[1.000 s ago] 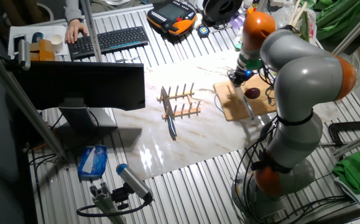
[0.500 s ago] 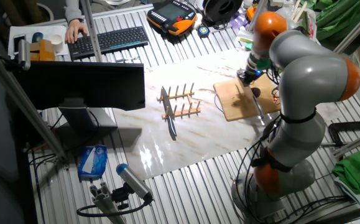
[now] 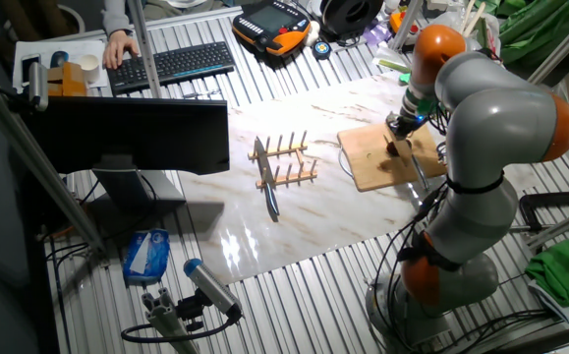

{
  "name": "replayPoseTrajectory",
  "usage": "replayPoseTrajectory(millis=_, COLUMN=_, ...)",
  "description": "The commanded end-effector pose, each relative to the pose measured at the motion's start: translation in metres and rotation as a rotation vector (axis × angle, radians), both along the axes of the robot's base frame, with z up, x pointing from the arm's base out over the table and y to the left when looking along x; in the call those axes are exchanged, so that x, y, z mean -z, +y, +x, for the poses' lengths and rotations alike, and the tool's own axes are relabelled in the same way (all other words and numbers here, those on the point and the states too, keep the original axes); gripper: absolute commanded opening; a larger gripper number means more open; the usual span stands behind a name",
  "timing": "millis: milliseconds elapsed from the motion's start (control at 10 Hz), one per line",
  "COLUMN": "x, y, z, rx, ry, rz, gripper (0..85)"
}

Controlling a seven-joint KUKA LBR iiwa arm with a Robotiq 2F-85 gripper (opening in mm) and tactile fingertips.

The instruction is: Chop the onions

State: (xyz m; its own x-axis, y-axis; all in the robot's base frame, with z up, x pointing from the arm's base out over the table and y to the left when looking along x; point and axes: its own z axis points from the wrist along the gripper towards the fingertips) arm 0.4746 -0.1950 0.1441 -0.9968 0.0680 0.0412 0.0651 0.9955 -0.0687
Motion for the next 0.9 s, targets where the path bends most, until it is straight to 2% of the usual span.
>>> replayPoseTrajectory(millis=0, x=0.0005, y=-0.0012, z=-0.0012, rx=0.0, ry=0.001, rz=-0.002, gripper=0.7)
replayPoseTrajectory(millis=200, x=0.0008, y=-0.0038, z=-0.0045, rx=0.001, ry=0.004, rz=-0.009, gripper=0.7)
replayPoseTrajectory(millis=300, x=0.0003, y=-0.0042, z=-0.0047, rx=0.001, ry=0.004, rz=-0.026, gripper=0.7)
replayPoseTrajectory(millis=500, x=-0.0001, y=-0.0035, z=-0.0036, rx=-0.001, ry=0.004, rz=-0.028, gripper=0.7)
replayPoseTrajectory(millis=700, x=0.0002, y=-0.0027, z=-0.003, rx=0.004, ry=0.012, rz=-0.017, gripper=0.7)
replayPoseTrajectory(millis=800, x=0.0006, y=-0.0026, z=-0.0026, rx=0.009, ry=0.016, rz=0.002, gripper=0.7)
